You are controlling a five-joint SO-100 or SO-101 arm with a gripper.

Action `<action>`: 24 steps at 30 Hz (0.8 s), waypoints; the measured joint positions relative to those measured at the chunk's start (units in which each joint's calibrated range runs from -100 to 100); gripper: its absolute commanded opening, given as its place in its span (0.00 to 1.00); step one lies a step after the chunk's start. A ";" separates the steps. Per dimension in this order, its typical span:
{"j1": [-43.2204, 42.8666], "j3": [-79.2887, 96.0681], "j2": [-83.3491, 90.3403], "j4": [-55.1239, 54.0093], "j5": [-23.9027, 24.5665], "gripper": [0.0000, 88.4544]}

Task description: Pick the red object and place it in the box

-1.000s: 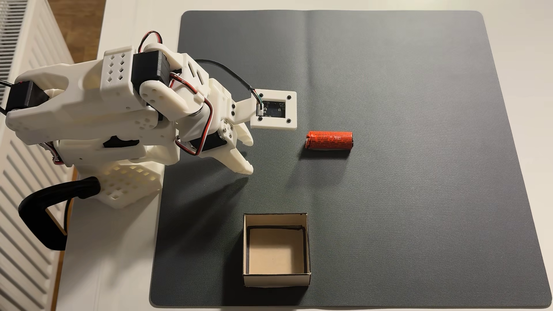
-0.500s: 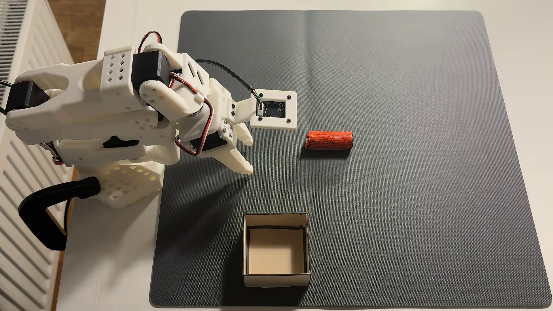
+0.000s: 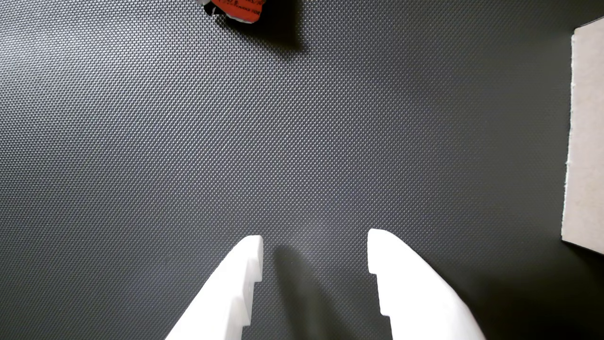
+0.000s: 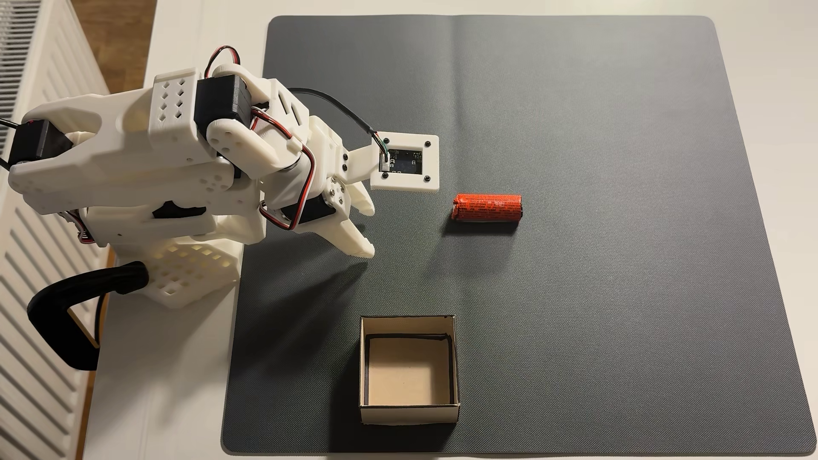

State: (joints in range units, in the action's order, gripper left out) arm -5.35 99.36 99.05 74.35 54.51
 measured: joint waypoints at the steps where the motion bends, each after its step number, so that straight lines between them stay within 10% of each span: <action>1: 0.00 0.00 0.00 0.00 0.00 0.20; 24: -0.67 -7.48 -0.60 -14.61 0.22 0.20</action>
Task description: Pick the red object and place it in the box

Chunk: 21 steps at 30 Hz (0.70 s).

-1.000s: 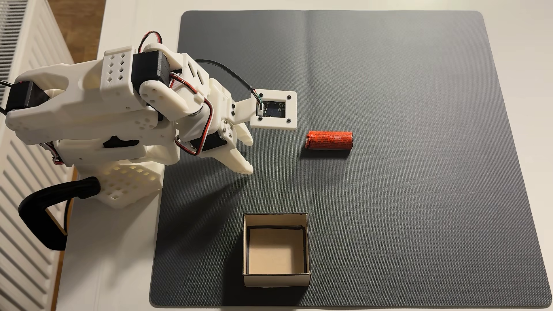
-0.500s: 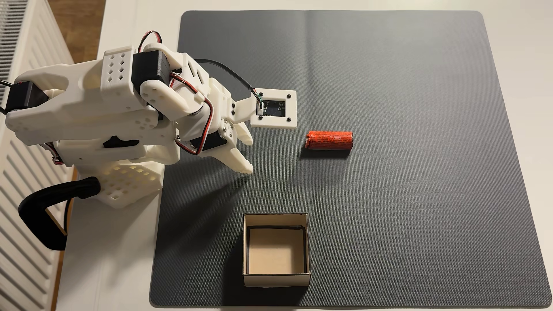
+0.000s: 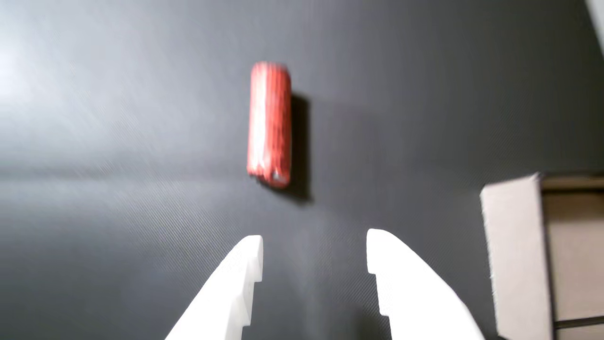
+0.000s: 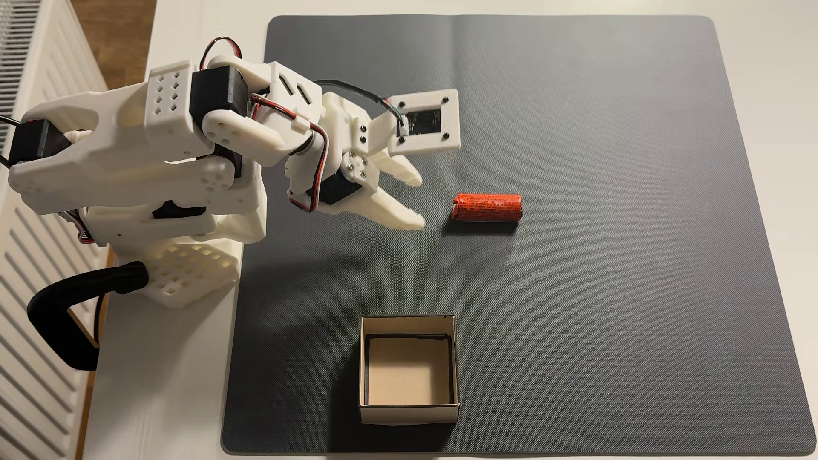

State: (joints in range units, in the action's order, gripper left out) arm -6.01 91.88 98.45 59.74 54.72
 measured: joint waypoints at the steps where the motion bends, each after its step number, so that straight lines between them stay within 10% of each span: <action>1: 0.15 -0.64 0.00 -0.17 0.05 0.19; 21: -1.19 -2.83 -0.17 -3.13 4.26 0.19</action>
State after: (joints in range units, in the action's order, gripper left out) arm -7.20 89.05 98.28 56.61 58.99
